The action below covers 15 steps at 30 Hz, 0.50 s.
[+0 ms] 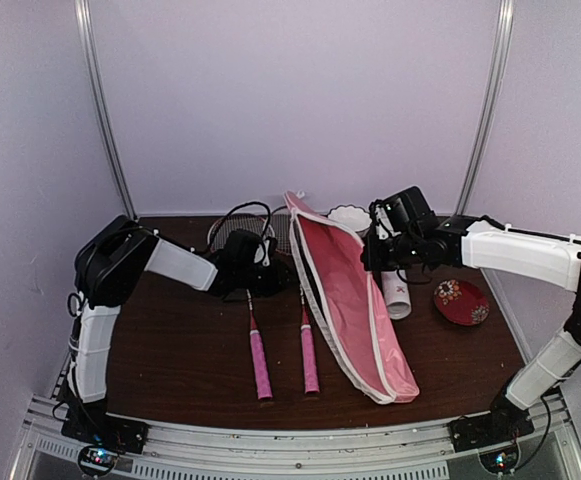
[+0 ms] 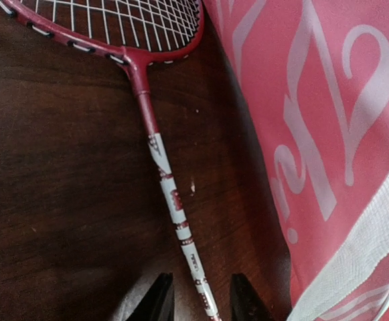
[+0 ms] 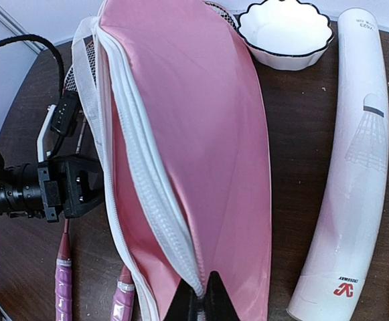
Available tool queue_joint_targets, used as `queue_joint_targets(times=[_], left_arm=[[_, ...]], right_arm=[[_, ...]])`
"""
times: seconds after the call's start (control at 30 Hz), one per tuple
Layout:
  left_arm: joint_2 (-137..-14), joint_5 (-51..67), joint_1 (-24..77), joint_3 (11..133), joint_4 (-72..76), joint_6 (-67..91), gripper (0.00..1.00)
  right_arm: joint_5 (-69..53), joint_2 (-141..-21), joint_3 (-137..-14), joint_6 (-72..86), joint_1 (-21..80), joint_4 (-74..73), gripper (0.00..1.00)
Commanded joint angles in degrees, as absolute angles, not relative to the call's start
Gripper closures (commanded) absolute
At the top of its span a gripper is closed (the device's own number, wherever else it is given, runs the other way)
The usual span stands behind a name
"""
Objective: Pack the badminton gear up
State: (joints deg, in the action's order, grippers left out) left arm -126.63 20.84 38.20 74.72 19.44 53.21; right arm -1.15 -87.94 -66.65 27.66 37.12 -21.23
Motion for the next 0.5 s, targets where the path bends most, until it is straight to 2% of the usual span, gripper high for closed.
queue_joint_targets(times=[0.0, 0.47], left_arm=[[-129.43, 23.26, 38.23, 76.86, 24.26, 55.82, 0.69], [-135.52, 26.83, 38.23, 79.93, 28.21, 63.78, 0.72]], right_arm=[[0.06, -85.94, -66.10, 28.52, 36.22, -18.48, 1.00], [-0.44, -84.95, -65.43, 28.58, 35.40, -18.13, 1.00]])
